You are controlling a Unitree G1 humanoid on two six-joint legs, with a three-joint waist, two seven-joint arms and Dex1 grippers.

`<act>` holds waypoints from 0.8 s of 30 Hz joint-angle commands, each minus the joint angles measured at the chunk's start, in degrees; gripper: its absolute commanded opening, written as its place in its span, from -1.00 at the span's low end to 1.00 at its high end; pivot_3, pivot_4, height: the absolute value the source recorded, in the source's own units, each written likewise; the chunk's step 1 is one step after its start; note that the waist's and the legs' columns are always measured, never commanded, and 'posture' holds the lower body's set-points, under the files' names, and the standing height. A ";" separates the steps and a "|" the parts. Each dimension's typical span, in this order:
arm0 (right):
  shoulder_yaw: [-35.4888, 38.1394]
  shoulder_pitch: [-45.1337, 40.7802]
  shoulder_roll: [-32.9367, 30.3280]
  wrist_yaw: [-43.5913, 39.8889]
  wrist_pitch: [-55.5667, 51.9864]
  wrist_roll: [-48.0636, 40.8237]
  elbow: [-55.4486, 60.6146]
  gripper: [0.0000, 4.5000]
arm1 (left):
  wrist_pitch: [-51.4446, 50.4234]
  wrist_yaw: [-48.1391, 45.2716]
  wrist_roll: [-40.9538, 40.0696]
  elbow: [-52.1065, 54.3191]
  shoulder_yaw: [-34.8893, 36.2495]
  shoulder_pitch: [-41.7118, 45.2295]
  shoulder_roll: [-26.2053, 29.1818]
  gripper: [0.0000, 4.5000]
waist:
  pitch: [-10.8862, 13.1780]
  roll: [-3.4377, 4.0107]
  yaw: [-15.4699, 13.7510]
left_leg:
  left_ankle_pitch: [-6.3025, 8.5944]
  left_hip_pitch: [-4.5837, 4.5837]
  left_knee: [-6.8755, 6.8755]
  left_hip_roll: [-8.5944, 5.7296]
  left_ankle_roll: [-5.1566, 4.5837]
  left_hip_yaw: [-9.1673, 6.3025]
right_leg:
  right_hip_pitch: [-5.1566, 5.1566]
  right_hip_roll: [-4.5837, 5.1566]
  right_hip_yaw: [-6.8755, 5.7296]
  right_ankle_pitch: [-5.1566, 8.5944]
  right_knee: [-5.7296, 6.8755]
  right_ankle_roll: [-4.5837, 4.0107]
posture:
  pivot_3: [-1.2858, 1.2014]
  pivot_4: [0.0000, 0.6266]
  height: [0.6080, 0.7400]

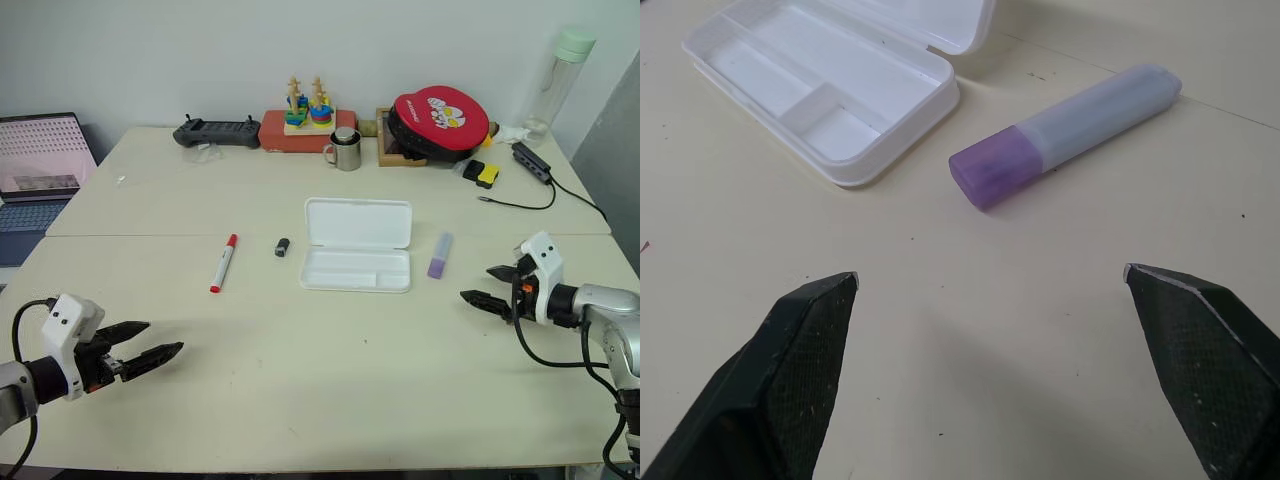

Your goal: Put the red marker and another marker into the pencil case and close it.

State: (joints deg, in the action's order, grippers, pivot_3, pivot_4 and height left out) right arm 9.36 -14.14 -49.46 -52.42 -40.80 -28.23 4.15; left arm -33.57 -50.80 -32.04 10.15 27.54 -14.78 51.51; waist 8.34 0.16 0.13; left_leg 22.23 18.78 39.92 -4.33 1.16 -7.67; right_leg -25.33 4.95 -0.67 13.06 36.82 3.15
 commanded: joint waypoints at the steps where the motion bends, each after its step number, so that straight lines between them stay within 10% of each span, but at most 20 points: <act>1: 0.96 -0.98 -1.19 -0.69 0.03 -0.22 1.21 0.99 | -1.02 -0.55 -1.60 0.83 2.48 0.67 -0.17 1.00 | 0.00 0.00 0.00 | 0.00 0.00 0.00 0.00 0.00 0.00 | 0.00 0.00 0.00 0.00 0.00 0.00 | 0.03 -0.52 1.00; 24: 1.27 -1.18 -1.77 -2.73 0.16 -0.30 0.06 0.99 | -2.47 1.19 -1.00 0.91 -0.07 4.26 -1.95 1.00 | 0.01 0.00 0.00 | 0.00 0.00 0.01 0.00 0.00 0.00 | 0.00 0.00 0.00 0.00 0.01 0.00 | 0.03 -0.52 1.00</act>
State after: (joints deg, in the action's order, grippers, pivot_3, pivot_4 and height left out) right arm 9.41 -14.19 -50.27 -54.70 -40.74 -27.91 2.81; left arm -36.89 -49.50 -33.14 10.48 27.22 -11.28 49.72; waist 8.36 0.16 0.13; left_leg 22.23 18.78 39.93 -4.33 1.16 -7.66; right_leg -25.33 4.95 -0.67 13.06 36.83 3.14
